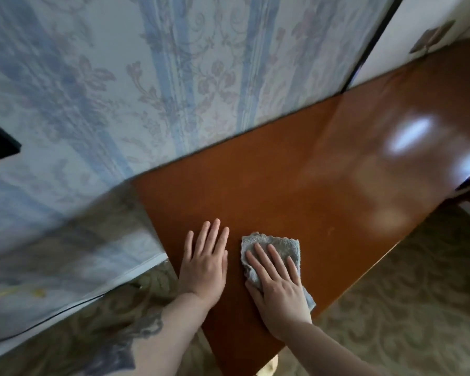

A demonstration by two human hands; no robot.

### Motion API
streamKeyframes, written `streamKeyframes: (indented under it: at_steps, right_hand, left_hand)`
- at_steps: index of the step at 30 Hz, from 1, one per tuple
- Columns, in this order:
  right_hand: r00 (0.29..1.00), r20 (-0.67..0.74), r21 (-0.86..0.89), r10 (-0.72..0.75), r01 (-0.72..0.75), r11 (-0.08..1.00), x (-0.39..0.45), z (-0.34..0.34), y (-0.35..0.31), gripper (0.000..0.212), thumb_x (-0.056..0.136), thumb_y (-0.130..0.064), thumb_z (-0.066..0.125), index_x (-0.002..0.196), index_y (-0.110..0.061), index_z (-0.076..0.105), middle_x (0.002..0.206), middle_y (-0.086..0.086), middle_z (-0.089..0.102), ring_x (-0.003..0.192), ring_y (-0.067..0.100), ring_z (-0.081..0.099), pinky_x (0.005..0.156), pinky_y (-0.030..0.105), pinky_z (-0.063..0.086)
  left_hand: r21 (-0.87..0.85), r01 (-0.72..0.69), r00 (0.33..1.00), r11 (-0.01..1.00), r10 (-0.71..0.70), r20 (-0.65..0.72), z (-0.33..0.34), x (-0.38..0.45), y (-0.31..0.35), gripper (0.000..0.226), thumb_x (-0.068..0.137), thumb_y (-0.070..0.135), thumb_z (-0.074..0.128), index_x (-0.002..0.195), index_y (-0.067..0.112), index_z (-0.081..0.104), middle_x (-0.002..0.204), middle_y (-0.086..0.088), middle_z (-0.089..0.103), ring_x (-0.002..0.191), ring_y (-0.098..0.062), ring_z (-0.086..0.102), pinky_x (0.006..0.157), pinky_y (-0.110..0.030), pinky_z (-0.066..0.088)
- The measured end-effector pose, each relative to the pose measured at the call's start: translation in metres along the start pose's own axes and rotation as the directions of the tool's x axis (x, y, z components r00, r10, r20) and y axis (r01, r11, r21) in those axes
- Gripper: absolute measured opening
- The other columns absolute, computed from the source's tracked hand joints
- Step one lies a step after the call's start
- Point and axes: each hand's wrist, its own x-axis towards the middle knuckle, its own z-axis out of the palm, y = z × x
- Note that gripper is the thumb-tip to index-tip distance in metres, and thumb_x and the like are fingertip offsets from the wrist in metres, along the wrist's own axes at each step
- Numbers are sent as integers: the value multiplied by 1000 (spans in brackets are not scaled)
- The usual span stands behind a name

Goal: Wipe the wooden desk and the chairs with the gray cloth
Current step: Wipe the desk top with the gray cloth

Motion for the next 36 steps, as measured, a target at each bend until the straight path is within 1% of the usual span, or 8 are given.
streamKeyframes:
  at_steps: [6,12,17,21,23,27,33,36]
  right_hand:
    - [994,76,14,-73,72,997,0,-5,3,62,92,-63,3,149,-46,-10,157,-21,-17,142,4,-26,115,33,-18]
    - [963,162,3,-218,220,975,-10,-17,0,57,95,-61,5,148,-47,-10,157,-20,-17,141,4,-28,115,34,-15]
    - [806,268,-102,-527,568,817,1,-17,24,60,101,-56,18,154,-33,1,161,-13,3,148,11,-8,115,38,-2]
    - [689,379,-31,-617,676,736,29,-33,34,61,101,-55,20,150,-40,-13,158,-20,-16,143,5,-24,115,38,-13]
    - [676,384,-9,-629,684,729,41,-37,34,62,101,-54,22,151,-40,-11,157,-21,-16,142,4,-25,115,39,-12]
    - [623,414,-8,-664,732,681,74,-46,34,61,101,-55,21,152,-40,-8,156,-22,-18,141,2,-28,116,38,-14]
    - [559,447,13,-698,776,630,104,-52,29,62,94,-61,4,150,-42,-10,155,-25,-19,137,-2,-32,114,35,-19]
    - [566,391,32,-726,780,625,109,-47,30,60,96,-61,9,151,-41,-7,156,-24,-16,138,-2,-30,114,36,-18]
  left_hand:
    - [-58,299,954,953,-298,11,4,-45,35,52,98,35,28,146,18,40,153,-2,35,143,-20,29,114,-47,17]
    - [-65,293,952,954,-285,112,4,-46,32,56,99,39,19,148,16,34,154,-3,32,142,-22,30,112,-45,17]
    - [-33,278,943,960,-267,197,0,-43,28,70,80,45,-23,147,23,-24,153,4,-31,141,-16,-26,111,-42,-17]
    - [-20,291,930,956,-278,239,-6,-40,29,58,96,43,-5,145,24,-29,149,6,-39,139,-15,-33,114,-43,-18]
    - [-24,289,941,957,-279,194,0,-39,28,59,99,39,8,149,22,-21,154,4,-30,142,-16,-26,116,-43,-13]
    - [-39,285,942,958,-272,197,-1,-42,28,57,100,41,14,147,14,34,153,-4,35,140,-22,26,110,-46,13]
    - [55,324,938,945,-328,112,2,-44,29,60,99,43,24,150,13,26,153,1,35,141,-17,25,110,-43,13]
    - [58,371,925,927,-374,68,5,-44,37,65,95,44,31,152,17,21,154,5,33,142,-15,24,110,-44,14]
